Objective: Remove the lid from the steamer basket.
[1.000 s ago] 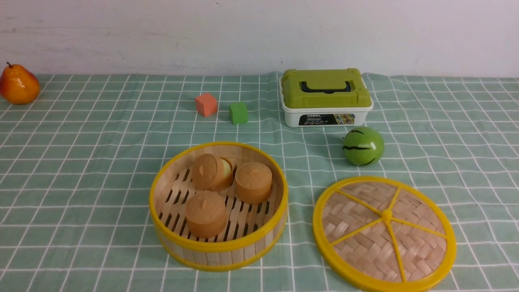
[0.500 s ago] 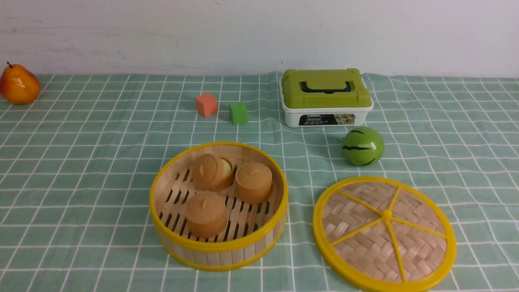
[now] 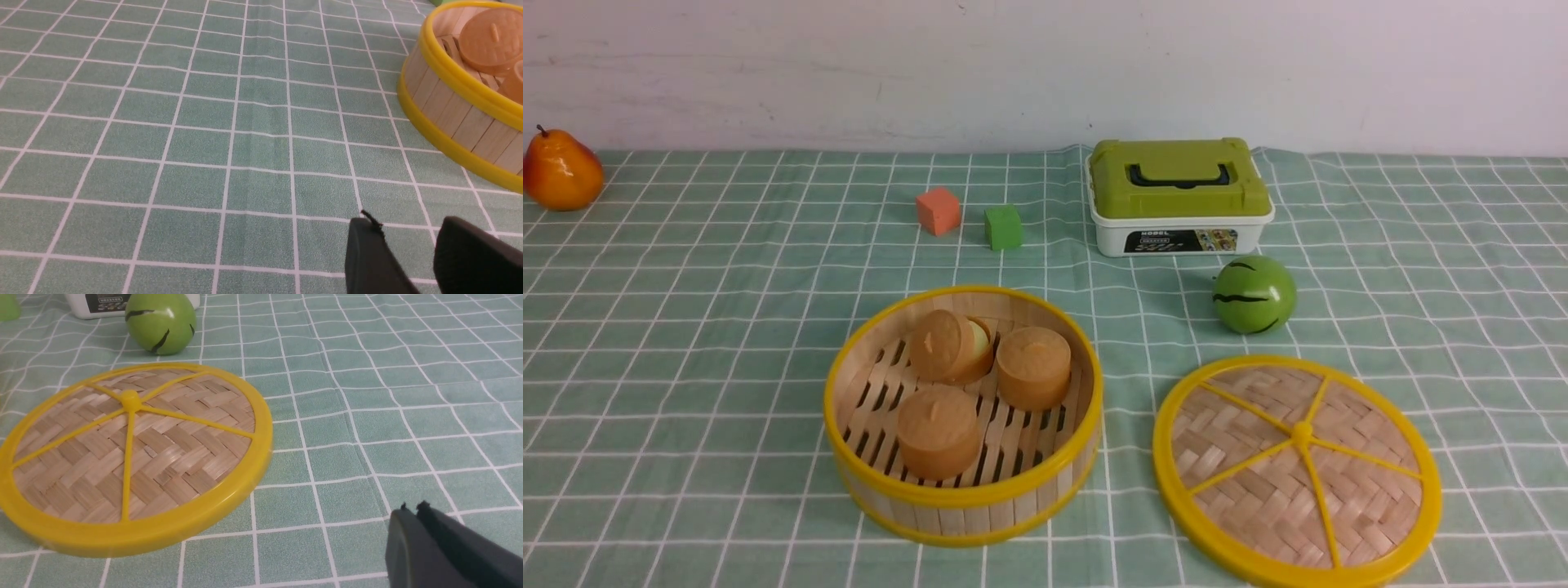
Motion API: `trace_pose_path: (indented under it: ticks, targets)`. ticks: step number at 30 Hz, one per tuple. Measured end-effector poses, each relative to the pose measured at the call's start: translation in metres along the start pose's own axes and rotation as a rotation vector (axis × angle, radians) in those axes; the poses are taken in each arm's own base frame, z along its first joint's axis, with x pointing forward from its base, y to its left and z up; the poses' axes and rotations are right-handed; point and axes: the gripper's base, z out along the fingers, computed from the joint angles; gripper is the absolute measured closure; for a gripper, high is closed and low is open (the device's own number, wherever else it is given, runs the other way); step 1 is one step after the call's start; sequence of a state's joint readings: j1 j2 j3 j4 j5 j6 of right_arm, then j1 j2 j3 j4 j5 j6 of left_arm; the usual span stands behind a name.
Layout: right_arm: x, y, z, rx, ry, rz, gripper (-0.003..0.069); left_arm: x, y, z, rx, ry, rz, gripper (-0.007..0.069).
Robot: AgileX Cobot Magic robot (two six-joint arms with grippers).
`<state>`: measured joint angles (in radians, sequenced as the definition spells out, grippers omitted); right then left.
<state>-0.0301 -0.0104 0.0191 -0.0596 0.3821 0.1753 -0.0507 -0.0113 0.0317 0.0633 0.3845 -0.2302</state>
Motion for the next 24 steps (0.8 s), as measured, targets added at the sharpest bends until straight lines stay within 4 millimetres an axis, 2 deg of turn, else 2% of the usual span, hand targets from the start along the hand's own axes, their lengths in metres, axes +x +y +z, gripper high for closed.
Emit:
trace_pose_path:
  ticks: [24]
  targets:
    - [0.0000, 0.0000, 0.0000, 0.000, 0.000, -0.001, 0.0634, 0.0000, 0.0000, 0.0000, 0.000, 0.000, 0.000, 0.0386]
